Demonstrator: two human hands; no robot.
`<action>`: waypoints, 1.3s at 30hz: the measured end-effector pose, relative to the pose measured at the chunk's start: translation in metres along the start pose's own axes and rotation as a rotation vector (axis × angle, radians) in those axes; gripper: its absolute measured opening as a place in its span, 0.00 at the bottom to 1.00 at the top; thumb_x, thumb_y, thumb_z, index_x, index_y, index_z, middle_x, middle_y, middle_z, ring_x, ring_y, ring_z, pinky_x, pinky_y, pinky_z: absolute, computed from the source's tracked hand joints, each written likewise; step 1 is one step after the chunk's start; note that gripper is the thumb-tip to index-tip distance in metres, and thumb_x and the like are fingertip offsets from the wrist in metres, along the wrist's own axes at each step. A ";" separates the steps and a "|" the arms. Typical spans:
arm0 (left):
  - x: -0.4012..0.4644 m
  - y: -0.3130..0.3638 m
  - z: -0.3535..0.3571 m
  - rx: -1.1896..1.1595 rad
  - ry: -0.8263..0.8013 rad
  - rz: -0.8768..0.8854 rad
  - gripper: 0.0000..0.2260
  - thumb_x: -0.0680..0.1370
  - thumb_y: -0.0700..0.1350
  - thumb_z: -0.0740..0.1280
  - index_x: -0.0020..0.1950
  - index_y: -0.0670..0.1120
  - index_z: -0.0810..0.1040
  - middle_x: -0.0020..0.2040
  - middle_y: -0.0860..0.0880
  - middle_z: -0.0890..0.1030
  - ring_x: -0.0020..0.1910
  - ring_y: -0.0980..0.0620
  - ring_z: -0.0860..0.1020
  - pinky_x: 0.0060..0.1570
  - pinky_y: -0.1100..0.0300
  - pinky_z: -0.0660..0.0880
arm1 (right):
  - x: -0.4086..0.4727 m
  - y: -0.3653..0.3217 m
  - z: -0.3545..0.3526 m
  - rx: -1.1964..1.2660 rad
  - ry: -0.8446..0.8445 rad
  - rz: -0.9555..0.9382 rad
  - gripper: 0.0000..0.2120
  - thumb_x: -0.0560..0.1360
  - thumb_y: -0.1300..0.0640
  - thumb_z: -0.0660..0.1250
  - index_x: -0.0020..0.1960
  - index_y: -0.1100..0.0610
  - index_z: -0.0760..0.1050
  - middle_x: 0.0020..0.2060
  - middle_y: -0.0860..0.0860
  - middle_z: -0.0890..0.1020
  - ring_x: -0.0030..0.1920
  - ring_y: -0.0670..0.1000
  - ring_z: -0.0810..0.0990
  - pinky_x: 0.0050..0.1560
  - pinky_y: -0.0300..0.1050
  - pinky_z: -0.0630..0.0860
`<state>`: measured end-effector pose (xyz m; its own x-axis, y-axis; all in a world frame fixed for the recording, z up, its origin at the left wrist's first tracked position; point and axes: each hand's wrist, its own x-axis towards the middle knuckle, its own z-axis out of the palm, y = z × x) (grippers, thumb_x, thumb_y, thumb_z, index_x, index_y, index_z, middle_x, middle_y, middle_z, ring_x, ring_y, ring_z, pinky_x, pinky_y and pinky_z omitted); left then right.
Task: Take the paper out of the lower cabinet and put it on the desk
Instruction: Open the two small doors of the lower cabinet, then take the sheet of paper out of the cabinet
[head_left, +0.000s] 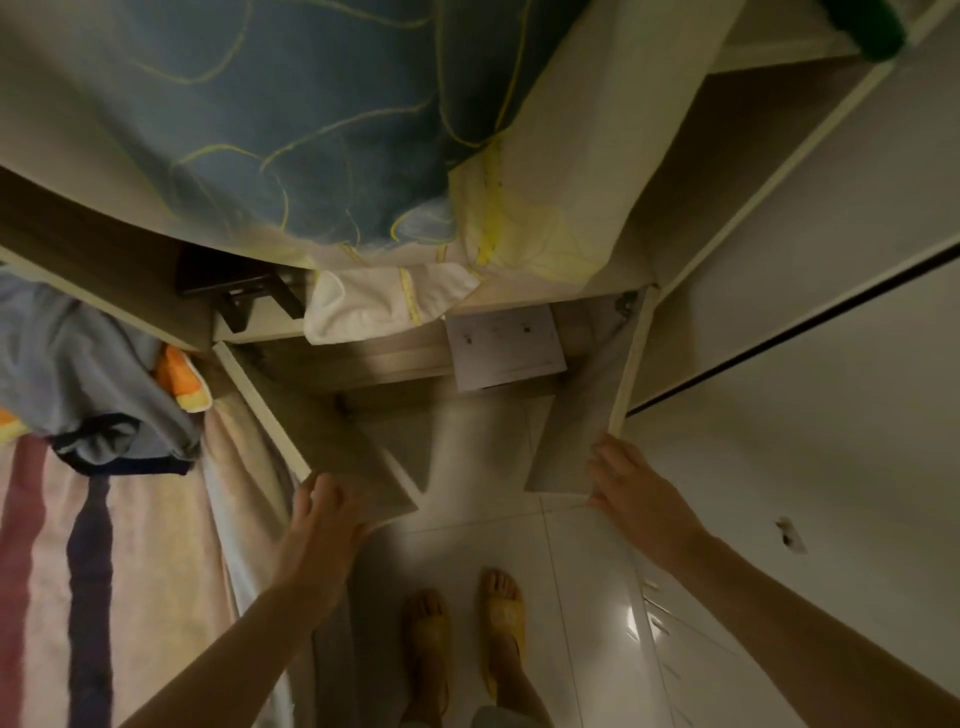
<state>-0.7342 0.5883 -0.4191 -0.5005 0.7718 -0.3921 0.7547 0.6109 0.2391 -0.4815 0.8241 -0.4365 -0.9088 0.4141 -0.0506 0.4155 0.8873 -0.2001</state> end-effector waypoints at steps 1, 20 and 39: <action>-0.005 -0.005 0.000 0.010 -0.026 -0.017 0.16 0.67 0.40 0.74 0.52 0.46 0.74 0.51 0.41 0.74 0.51 0.38 0.75 0.40 0.48 0.81 | -0.006 0.005 0.000 0.004 -0.013 0.018 0.23 0.54 0.63 0.82 0.46 0.60 0.78 0.45 0.58 0.83 0.57 0.53 0.68 0.42 0.44 0.83; 0.024 0.039 -0.007 0.501 -0.111 0.027 0.27 0.75 0.52 0.66 0.71 0.51 0.59 0.70 0.46 0.64 0.69 0.44 0.64 0.73 0.45 0.56 | -0.033 0.043 -0.017 -0.143 -0.219 0.113 0.40 0.40 0.64 0.84 0.53 0.58 0.81 0.50 0.59 0.84 0.51 0.60 0.83 0.32 0.48 0.83; 0.243 0.046 0.116 0.051 0.021 0.058 0.28 0.77 0.55 0.61 0.73 0.56 0.53 0.69 0.40 0.63 0.65 0.38 0.68 0.63 0.45 0.68 | 0.149 0.087 0.182 0.331 0.001 0.428 0.28 0.76 0.60 0.65 0.73 0.49 0.60 0.71 0.59 0.63 0.70 0.59 0.64 0.68 0.52 0.68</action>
<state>-0.7716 0.7838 -0.6063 -0.4639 0.8092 -0.3605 0.8030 0.5560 0.2148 -0.5873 0.9261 -0.6398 -0.6606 0.7250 -0.1947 0.7146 0.5279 -0.4589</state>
